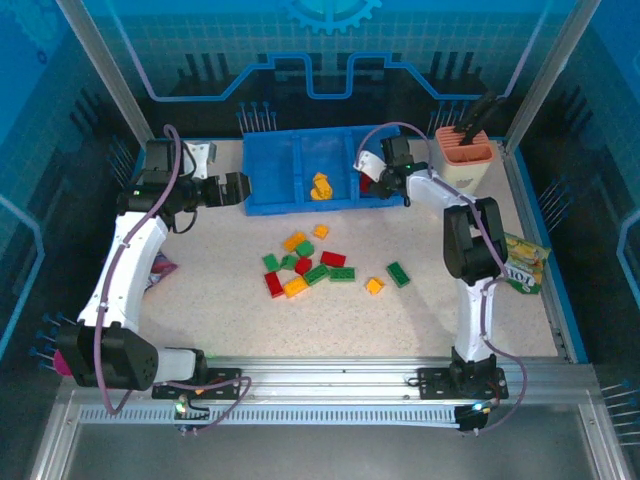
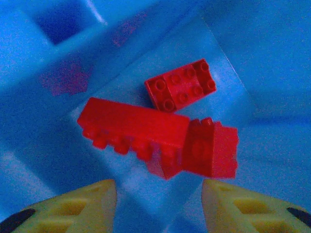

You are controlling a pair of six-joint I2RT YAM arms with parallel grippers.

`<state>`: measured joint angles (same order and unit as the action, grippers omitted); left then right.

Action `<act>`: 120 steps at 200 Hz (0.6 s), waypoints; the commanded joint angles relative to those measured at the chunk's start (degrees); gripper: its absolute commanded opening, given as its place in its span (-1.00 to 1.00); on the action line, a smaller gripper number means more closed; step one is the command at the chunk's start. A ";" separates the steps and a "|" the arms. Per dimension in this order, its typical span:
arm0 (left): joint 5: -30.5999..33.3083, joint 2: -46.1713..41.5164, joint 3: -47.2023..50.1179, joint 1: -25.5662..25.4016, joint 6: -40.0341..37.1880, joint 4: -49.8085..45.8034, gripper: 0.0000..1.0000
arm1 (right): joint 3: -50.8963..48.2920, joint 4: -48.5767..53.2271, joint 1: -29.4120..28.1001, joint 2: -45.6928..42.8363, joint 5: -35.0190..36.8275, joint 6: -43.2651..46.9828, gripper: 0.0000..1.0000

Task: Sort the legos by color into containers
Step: Place the lego in the container, then pick up the lego from the center of the table.

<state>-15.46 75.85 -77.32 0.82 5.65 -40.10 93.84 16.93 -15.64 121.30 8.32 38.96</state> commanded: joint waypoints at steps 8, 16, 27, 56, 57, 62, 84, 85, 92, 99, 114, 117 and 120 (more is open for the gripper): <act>-1.86 -0.29 0.16 0.76 1.14 1.22 0.99 | -2.05 -0.77 -0.68 -7.31 4.57 -5.88 0.01; -1.94 -0.18 0.23 0.76 1.23 1.25 0.99 | -1.21 0.84 -1.32 -8.47 7.14 -7.53 0.02; -2.11 0.06 0.23 0.78 1.23 1.12 0.99 | -0.69 2.24 -2.38 -10.05 11.94 -10.64 0.07; -1.95 0.08 0.31 0.85 0.96 0.94 0.98 | 2.28 16.19 -4.06 -13.85 16.50 -22.27 0.22; -1.94 0.08 0.32 0.85 0.95 0.96 0.98 | 2.34 16.86 -4.10 -14.00 16.40 -22.84 0.22; -1.96 0.00 0.26 0.85 0.92 0.84 0.99 | 2.75 20.50 -4.15 -14.64 15.33 -25.34 0.23; -1.72 0.08 0.18 0.85 0.85 0.81 0.99 | -0.54 31.85 -4.17 -18.40 4.17 -33.69 0.27; -1.74 0.08 0.25 0.85 0.90 0.85 0.99 | -1.00 31.90 -4.20 -18.69 3.82 -34.08 0.27; -2.00 0.08 0.30 0.85 0.93 0.98 0.99 | -4.35 31.98 -4.52 -20.76 1.35 -36.78 0.26; -2.19 0.00 0.35 0.85 1.10 1.05 0.99 | -7.47 32.24 -4.70 -22.65 -1.56 -39.80 0.26; -2.29 0.00 0.37 0.85 1.13 1.07 0.99 | -13.49 32.82 -5.85 -25.92 -5.64 -46.05 0.28; -2.29 0.00 0.30 0.85 1.19 1.11 0.99 | -14.46 32.82 -6.20 -26.54 -6.25 -47.02 0.28; -2.37 0.00 0.32 0.85 1.24 1.13 0.99 | -15.77 32.82 -6.62 -27.15 -6.72 -47.92 0.28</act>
<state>-16.25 75.85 -77.30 0.97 6.09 -39.99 85.67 41.56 -19.86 98.08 11.14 5.28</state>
